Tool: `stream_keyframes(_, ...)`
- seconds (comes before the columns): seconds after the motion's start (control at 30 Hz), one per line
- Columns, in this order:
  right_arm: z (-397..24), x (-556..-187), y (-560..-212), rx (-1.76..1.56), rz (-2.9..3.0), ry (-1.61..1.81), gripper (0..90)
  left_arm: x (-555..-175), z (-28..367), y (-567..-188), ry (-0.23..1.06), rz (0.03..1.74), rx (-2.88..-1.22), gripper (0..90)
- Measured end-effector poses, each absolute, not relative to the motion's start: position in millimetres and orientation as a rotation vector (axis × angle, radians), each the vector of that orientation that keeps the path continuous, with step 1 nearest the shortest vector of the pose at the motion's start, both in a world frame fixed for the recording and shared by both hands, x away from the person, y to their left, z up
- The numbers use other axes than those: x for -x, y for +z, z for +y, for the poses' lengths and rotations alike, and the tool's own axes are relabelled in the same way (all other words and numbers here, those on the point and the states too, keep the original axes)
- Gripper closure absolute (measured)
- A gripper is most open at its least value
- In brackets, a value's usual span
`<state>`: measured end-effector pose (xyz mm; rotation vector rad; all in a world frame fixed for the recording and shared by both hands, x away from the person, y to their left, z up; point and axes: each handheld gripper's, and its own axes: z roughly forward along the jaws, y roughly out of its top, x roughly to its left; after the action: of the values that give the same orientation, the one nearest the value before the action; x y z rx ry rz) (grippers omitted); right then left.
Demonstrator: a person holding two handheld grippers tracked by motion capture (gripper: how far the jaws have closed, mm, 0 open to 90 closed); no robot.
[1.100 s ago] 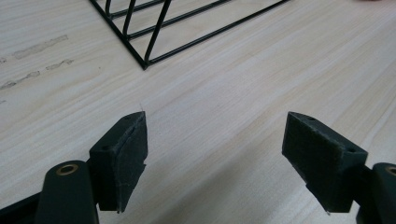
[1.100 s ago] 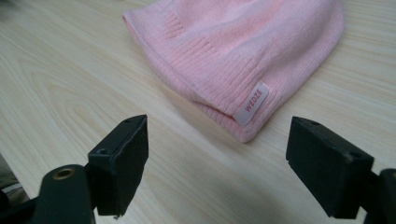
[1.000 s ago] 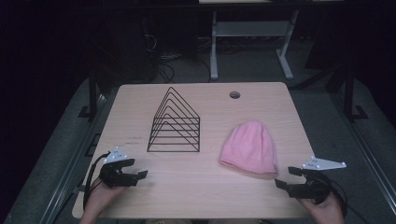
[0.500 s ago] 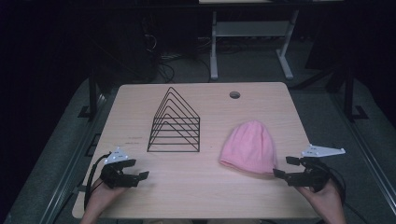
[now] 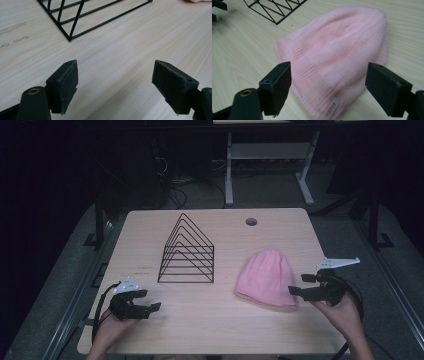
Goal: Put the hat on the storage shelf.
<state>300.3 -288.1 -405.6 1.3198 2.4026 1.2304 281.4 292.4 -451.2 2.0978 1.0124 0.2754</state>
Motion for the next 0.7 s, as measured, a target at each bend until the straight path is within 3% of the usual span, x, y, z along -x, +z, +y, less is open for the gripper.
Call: stream_keyframes(0.7,-282,-375,-408,-1.370,2.497,1.154,21.7,-283,294,-451,0.279,1.030,-2.088,20.8)
